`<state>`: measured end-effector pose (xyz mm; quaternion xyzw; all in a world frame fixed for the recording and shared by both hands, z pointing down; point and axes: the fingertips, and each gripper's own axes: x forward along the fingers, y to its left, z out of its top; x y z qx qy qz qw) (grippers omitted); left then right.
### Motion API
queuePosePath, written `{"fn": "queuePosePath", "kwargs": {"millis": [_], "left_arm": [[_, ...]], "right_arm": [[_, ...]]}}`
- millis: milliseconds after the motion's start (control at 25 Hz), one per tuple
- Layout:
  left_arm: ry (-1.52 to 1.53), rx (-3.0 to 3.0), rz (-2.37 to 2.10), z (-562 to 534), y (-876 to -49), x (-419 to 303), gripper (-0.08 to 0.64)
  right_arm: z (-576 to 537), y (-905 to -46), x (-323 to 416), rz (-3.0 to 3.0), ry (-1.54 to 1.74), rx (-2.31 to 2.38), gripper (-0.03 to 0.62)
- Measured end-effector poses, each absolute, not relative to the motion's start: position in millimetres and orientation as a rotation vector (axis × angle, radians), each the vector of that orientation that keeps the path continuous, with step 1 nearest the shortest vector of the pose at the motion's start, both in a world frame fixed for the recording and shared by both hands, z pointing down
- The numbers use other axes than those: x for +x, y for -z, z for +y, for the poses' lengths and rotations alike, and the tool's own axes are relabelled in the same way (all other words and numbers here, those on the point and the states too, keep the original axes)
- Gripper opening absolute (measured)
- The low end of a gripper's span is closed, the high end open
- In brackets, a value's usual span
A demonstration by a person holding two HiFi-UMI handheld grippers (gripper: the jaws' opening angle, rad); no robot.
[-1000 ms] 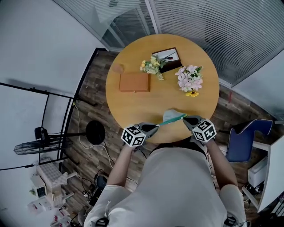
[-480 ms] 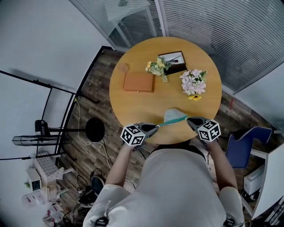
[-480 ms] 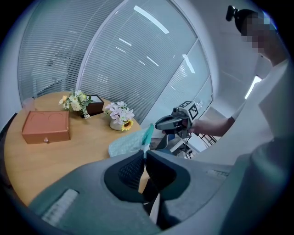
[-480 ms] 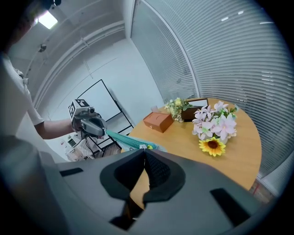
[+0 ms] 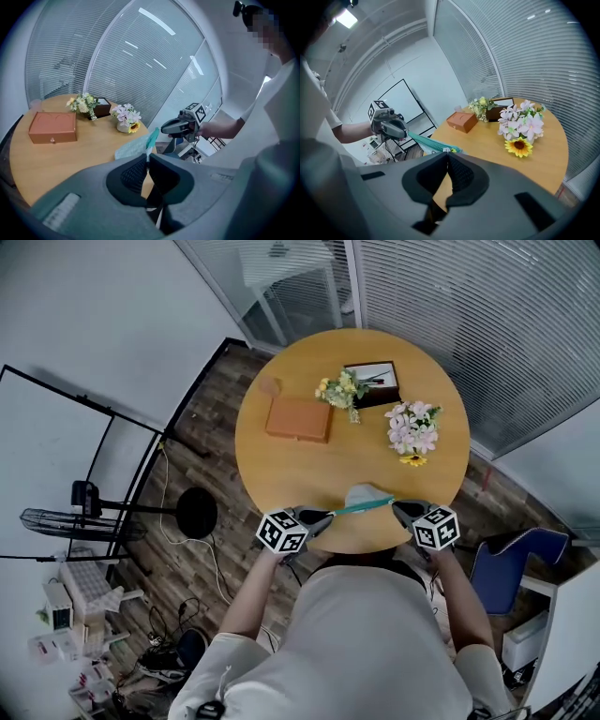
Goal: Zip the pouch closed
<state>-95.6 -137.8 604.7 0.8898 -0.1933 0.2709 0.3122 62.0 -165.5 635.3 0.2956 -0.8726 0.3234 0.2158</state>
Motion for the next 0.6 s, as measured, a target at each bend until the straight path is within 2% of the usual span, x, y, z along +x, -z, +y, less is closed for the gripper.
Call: {"fn": "queuePosePath", "kwargs": {"millis": [320, 600], "left_arm": [[-0.816, 2.358, -0.494, -141, -615, -91, 0.028], [-0.78, 2.329, -0.518, -145, -627, -100, 0.028]], "right_arm": [[-171, -646, 65, -2.372, -0.93, 0.831, 0.006], [-180, -656, 55, -2.349, -0.948, 0.838, 0.006]]}}
